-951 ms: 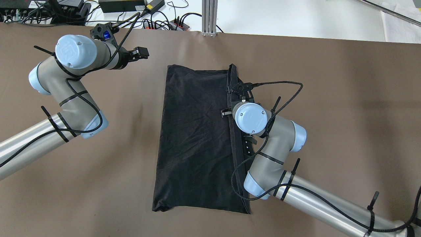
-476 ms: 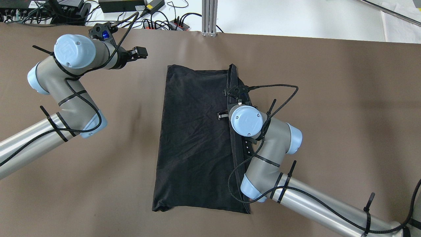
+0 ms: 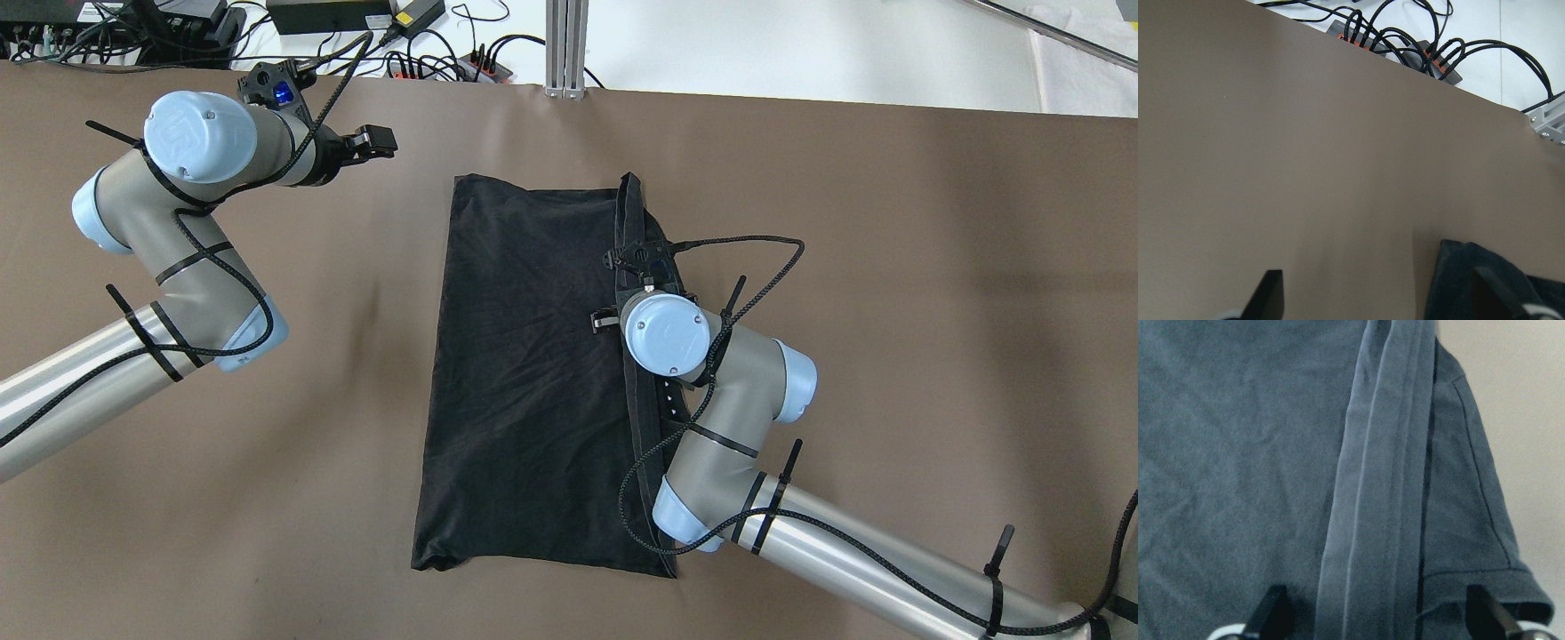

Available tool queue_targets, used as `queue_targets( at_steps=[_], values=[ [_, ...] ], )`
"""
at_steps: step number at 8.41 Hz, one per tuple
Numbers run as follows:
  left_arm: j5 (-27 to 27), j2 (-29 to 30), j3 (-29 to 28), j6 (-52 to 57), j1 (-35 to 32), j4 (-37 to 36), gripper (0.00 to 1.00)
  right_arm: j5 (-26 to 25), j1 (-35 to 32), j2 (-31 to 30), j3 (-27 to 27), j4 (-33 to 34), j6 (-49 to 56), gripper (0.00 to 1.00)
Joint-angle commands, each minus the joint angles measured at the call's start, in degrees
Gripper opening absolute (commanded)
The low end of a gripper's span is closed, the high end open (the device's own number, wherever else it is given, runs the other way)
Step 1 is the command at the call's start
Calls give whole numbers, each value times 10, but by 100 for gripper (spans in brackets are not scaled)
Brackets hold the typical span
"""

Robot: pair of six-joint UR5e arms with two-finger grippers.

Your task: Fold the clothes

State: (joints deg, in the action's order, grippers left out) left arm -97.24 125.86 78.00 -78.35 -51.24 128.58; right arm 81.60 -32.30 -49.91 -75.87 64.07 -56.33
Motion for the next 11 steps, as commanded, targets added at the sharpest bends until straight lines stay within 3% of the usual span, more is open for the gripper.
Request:
queue_targets(
  at_steps=[1,5,11],
  values=[
    [-1,0,0,-1,0,0,100,1,-4,-3,0,-1,4,94],
    [-2,1,1,0,1,0,100,33,-23,-4,-2,1,12,94],
    [-1,4,-3,0,2,0,100,33,-23,-6,-1,0,11,94]
  ],
)
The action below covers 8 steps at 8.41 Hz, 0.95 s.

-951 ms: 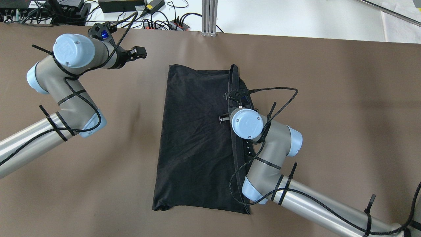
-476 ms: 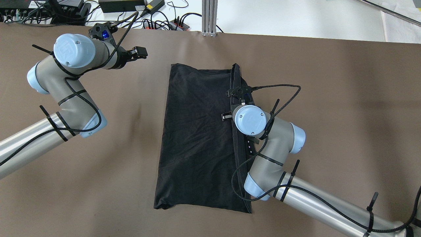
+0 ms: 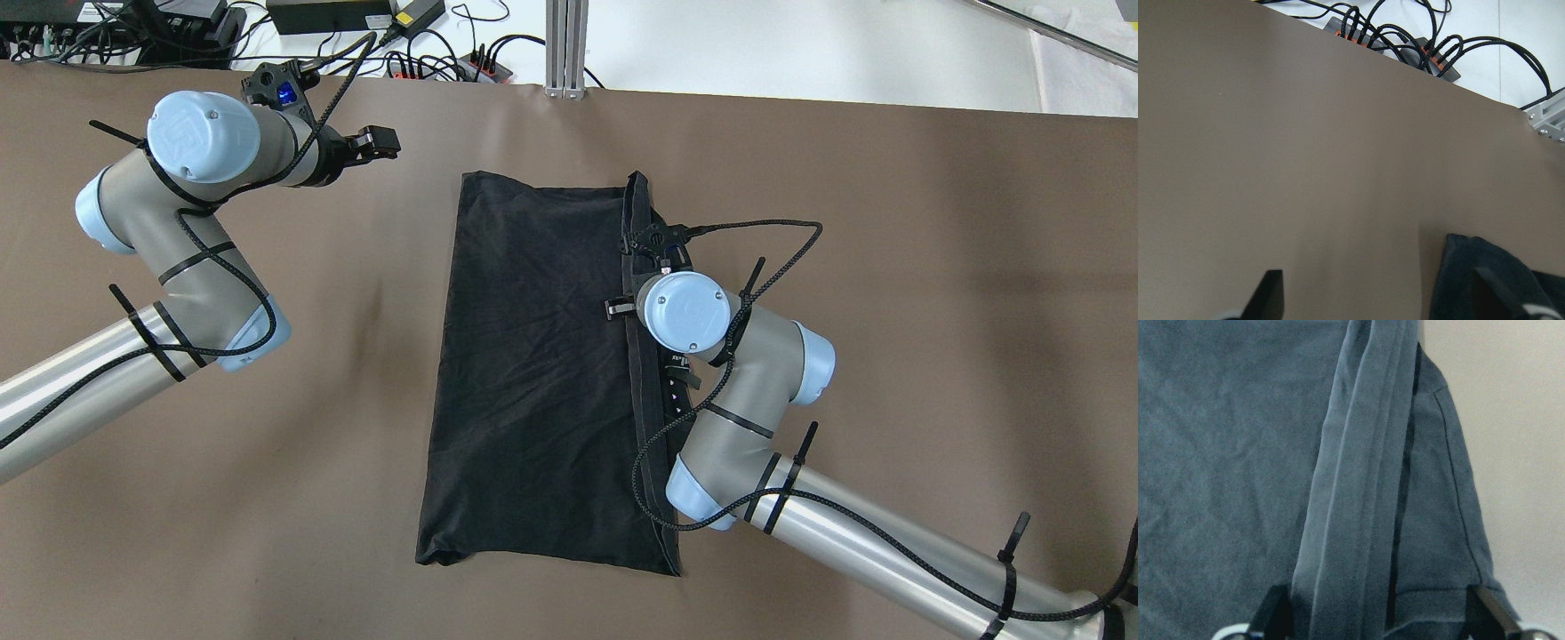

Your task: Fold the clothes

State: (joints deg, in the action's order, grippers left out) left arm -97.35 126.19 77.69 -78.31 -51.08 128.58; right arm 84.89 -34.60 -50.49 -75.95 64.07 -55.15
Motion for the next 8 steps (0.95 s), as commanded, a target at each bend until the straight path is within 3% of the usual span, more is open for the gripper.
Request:
queue_targets(
  at_steps=[1,8],
  values=[
    [1,1,-1,0,0,0,100,0,1,0,0,0,0,94],
    [1,3,-1,-1,2,-1,100,1,-6,-9,-1,-1,14,94]
  ],
)
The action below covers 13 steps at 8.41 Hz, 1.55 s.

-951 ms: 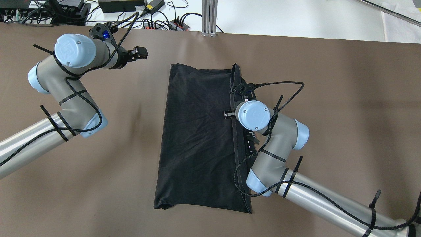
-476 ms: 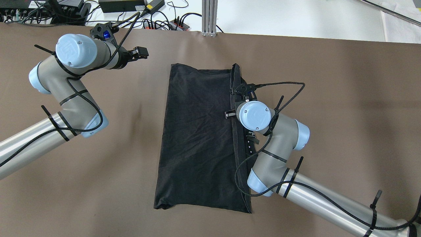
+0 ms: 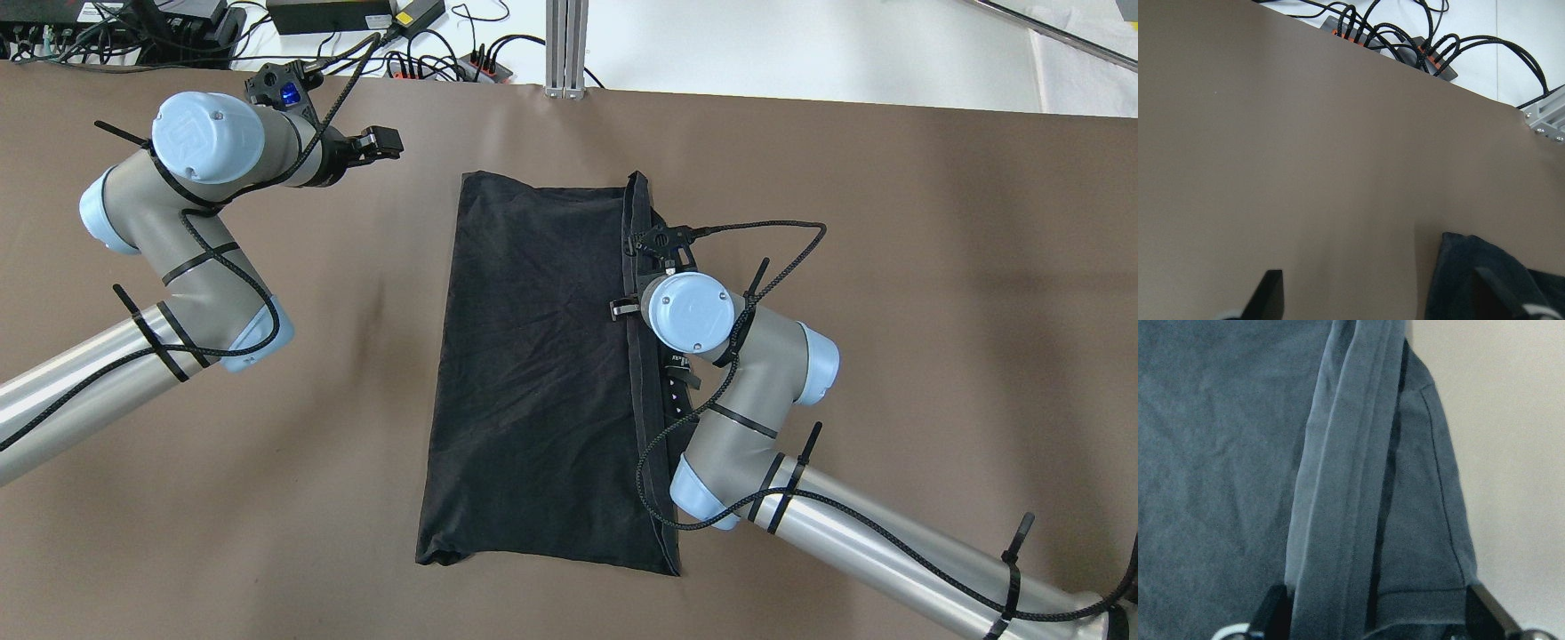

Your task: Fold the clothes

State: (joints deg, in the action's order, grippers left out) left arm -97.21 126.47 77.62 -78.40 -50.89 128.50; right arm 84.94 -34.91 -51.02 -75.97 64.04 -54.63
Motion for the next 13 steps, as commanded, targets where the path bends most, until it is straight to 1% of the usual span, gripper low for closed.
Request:
queue_targets(
  at_steps=[1,2,3,6,8,9,10,11,12,13],
  values=[
    [1,1,1,-1,1,0,100,1,-6,-8,-1,-1,13,94],
    [1,3,1,-2,2,0,100,2,-12,-14,-2,-2,18,94],
    [1,4,1,-3,2,0,100,14,-21,-21,-5,-4,35,94],
    [2,5,0,-2,3,0,100,72,-52,-50,-34,-2,44,94],
    [2,5,0,-2,3,0,100,75,-53,-71,-37,-8,44,94],
    [2,5,1,-3,4,0,100,76,-53,-90,-38,-29,52,94],
    [2,6,1,-3,4,1,100,75,-54,-110,-56,-42,76,94],
    [2,5,0,-3,4,1,100,93,-72,-113,-81,-32,91,94],
    [2,4,0,-2,4,1,100,136,-83,-112,-92,-21,91,94],
    [3,4,0,-2,4,1,100,147,-84,-105,-104,-5,87,94]
  ],
)
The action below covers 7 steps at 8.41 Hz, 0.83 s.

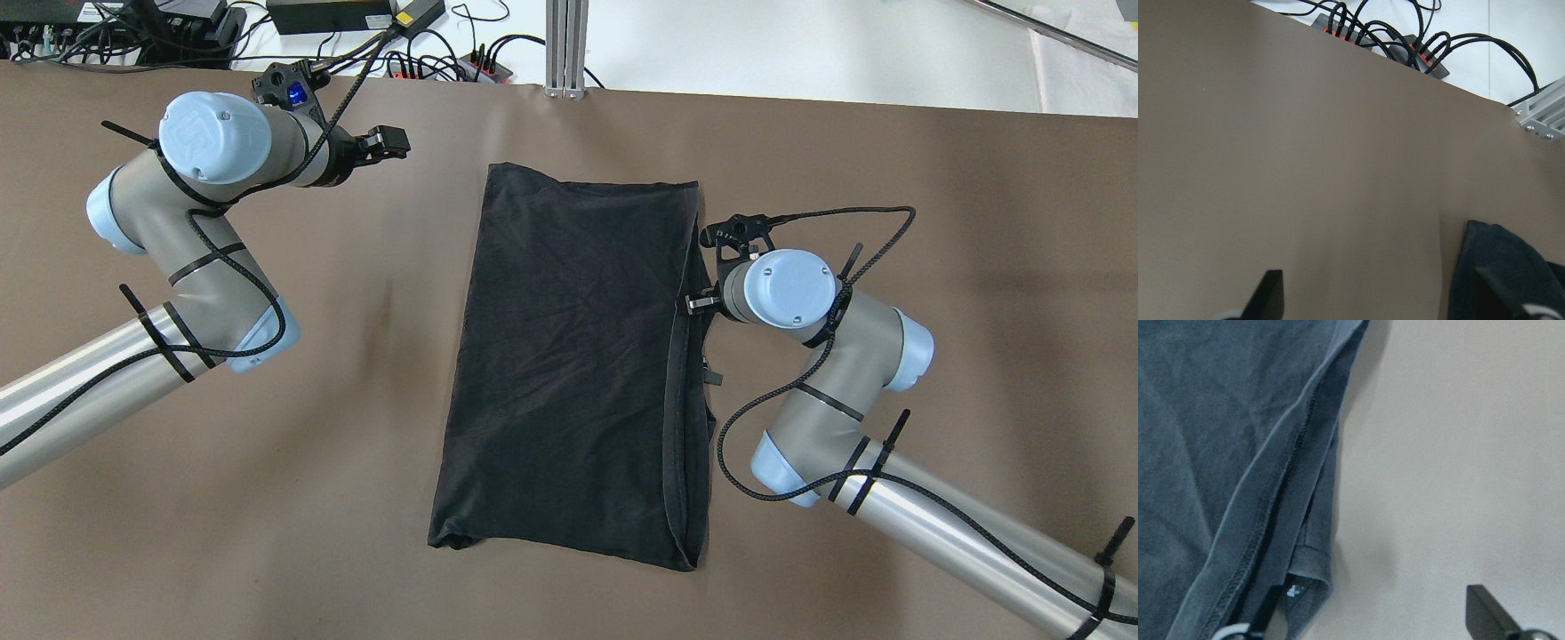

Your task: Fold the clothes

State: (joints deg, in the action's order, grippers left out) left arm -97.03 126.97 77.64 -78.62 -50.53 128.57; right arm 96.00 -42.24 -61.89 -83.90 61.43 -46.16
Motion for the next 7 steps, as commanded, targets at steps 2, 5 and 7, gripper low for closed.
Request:
queue_targets(
  at_steps=[2,5,7],
  values=[
    [1,-3,0,-2,0,0,100,31,-9,40,-21,40,-19,94],
    [2,-6,-1,0,0,0,100,-14,-3,95,41,35,-50,94],
    [2,-7,-3,0,0,0,100,-39,0,113,83,16,-46,94]
  ],
)
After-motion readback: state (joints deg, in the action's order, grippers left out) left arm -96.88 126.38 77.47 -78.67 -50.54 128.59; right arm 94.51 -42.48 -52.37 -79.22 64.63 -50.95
